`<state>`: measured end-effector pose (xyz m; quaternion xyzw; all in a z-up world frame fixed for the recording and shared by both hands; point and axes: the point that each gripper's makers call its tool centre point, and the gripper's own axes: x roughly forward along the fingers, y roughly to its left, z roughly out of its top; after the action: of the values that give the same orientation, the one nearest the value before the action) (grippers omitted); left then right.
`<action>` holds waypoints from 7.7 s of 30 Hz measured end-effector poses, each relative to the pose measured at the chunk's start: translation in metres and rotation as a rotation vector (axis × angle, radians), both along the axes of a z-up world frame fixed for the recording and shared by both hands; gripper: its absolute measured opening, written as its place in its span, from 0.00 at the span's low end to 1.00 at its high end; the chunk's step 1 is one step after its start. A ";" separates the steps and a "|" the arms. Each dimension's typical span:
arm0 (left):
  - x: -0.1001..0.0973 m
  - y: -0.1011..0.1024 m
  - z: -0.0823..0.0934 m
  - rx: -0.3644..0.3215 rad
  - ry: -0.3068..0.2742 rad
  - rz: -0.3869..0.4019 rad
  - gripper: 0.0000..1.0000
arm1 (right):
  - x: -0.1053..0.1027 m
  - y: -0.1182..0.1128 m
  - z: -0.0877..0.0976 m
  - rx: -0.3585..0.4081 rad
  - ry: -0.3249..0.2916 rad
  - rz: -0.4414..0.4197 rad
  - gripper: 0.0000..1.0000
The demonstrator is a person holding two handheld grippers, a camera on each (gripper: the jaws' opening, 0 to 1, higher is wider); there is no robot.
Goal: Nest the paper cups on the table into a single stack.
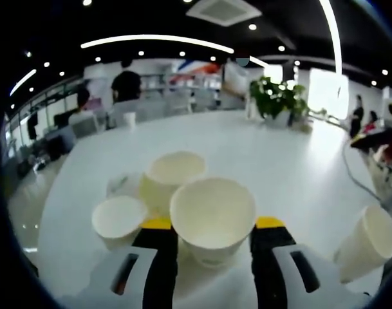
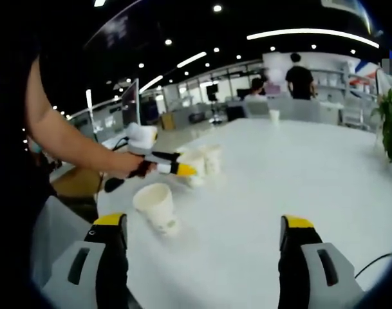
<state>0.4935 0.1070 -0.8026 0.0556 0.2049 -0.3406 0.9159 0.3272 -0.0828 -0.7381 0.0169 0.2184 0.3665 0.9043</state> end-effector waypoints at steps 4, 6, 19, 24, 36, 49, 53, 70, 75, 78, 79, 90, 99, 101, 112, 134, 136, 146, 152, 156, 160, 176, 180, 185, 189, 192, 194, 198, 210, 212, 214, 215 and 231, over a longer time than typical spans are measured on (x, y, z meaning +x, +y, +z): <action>-0.001 -0.001 0.002 -0.001 -0.002 -0.005 0.41 | 0.000 0.000 -0.001 -0.003 0.000 0.001 0.97; -0.001 0.000 0.003 -0.012 0.001 -0.004 0.41 | 0.000 0.000 -0.002 -0.002 0.001 0.001 0.97; -0.005 -0.002 0.007 -0.033 -0.005 -0.029 0.40 | 0.000 -0.001 0.000 -0.005 -0.003 -0.002 0.97; -0.008 -0.002 0.010 -0.045 0.004 -0.035 0.40 | 0.001 -0.003 0.000 -0.004 -0.003 -0.006 0.97; -0.007 -0.002 0.021 -0.061 0.004 -0.050 0.40 | 0.002 -0.001 0.001 -0.005 -0.010 -0.001 0.97; -0.002 -0.002 0.037 -0.051 -0.009 -0.083 0.39 | 0.006 0.001 0.004 0.000 -0.014 0.003 0.97; 0.001 0.001 0.045 -0.056 -0.016 -0.081 0.39 | 0.007 0.002 0.005 0.000 -0.017 0.005 0.97; 0.014 0.008 0.078 -0.057 -0.038 -0.113 0.38 | 0.005 0.003 0.008 0.002 -0.021 0.008 0.97; 0.020 0.012 0.088 -0.066 -0.037 -0.122 0.38 | 0.004 0.004 0.008 0.000 -0.023 0.010 0.97; 0.021 0.013 0.093 -0.074 -0.031 -0.127 0.38 | 0.003 0.005 0.009 0.000 -0.025 0.012 0.97; 0.021 0.013 0.095 -0.074 -0.032 -0.127 0.38 | 0.003 0.005 0.009 -0.001 -0.025 0.013 0.97; 0.024 0.014 0.112 -0.055 -0.051 -0.136 0.37 | 0.002 0.008 0.009 -0.004 -0.030 0.022 0.98; 0.026 0.012 0.123 -0.055 -0.061 -0.150 0.37 | 0.004 0.004 0.010 -0.027 -0.047 0.021 1.00; 0.026 0.012 0.124 -0.055 -0.062 -0.154 0.37 | 0.005 0.002 0.009 -0.042 -0.052 0.026 1.00; 0.026 0.012 0.131 -0.055 -0.063 -0.173 0.37 | 0.016 -0.008 0.014 -0.106 -0.142 0.067 1.00; 0.013 -0.001 0.143 -0.064 -0.077 -0.225 0.38 | 0.025 -0.020 0.001 -0.142 -0.164 0.069 1.00; 0.011 -0.002 0.145 -0.065 -0.078 -0.226 0.38 | 0.025 -0.021 0.001 -0.143 -0.161 0.068 1.00; 0.004 -0.006 0.150 -0.067 -0.090 -0.238 0.38 | 0.026 -0.019 0.005 -0.122 -0.162 0.068 1.00; -0.006 -0.013 0.156 -0.074 -0.095 -0.250 0.38 | 0.025 -0.019 0.008 -0.114 -0.163 0.068 1.00; -0.012 -0.016 0.157 -0.079 -0.097 -0.258 0.38 | 0.023 -0.019 0.008 -0.116 -0.169 0.071 1.00; -0.020 -0.022 0.158 -0.083 -0.097 -0.272 0.38 | 0.022 -0.019 0.010 -0.113 -0.172 0.073 1.00; -0.041 -0.035 0.161 -0.101 -0.096 -0.300 0.38 | 0.016 -0.018 0.013 -0.103 -0.182 0.071 1.00; -0.047 -0.038 0.161 -0.097 -0.101 -0.309 0.38 | 0.015 -0.018 0.014 -0.103 -0.181 0.069 1.00; -0.055 -0.043 0.168 -0.101 -0.116 -0.322 0.38 | 0.014 -0.018 0.017 -0.104 -0.185 0.066 1.00; -0.062 -0.048 0.171 -0.103 -0.120 -0.341 0.38 | 0.015 -0.019 0.021 -0.089 -0.189 0.057 1.00; -0.067 -0.051 0.171 -0.099 -0.117 -0.356 0.38 | 0.016 -0.019 0.023 -0.085 -0.191 0.055 1.00; -0.070 -0.052 0.171 -0.097 -0.117 -0.363 0.38 | 0.016 -0.018 0.024 -0.086 -0.192 0.056 1.00; -0.075 -0.053 0.175 -0.099 -0.121 -0.374 0.38 | 0.015 -0.018 0.025 -0.086 -0.193 0.058 1.00; -0.088 -0.055 0.182 -0.103 -0.131 -0.399 0.38 | 0.012 -0.015 0.024 -0.092 -0.189 0.068 1.00; -0.091 -0.056 0.183 -0.105 -0.131 -0.401 0.38 | 0.011 -0.015 0.023 -0.094 -0.188 0.069 1.00; -0.093 -0.057 0.184 -0.106 -0.132 -0.404 0.38 | 0.011 -0.015 0.023 -0.092 -0.187 0.069 1.00; -0.094 -0.058 0.184 -0.106 -0.133 -0.406 0.38 | 0.011 -0.015 0.023 -0.092 -0.187 0.070 1.00; -0.112 -0.065 0.187 -0.115 -0.138 -0.433 0.38 | 0.008 -0.013 0.022 -0.085 -0.183 0.068 1.00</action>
<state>0.3815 0.0424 -0.6157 0.0691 0.1051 -0.5357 0.8350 0.3348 -0.0958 -0.7157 -0.0625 0.1505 0.3873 0.9074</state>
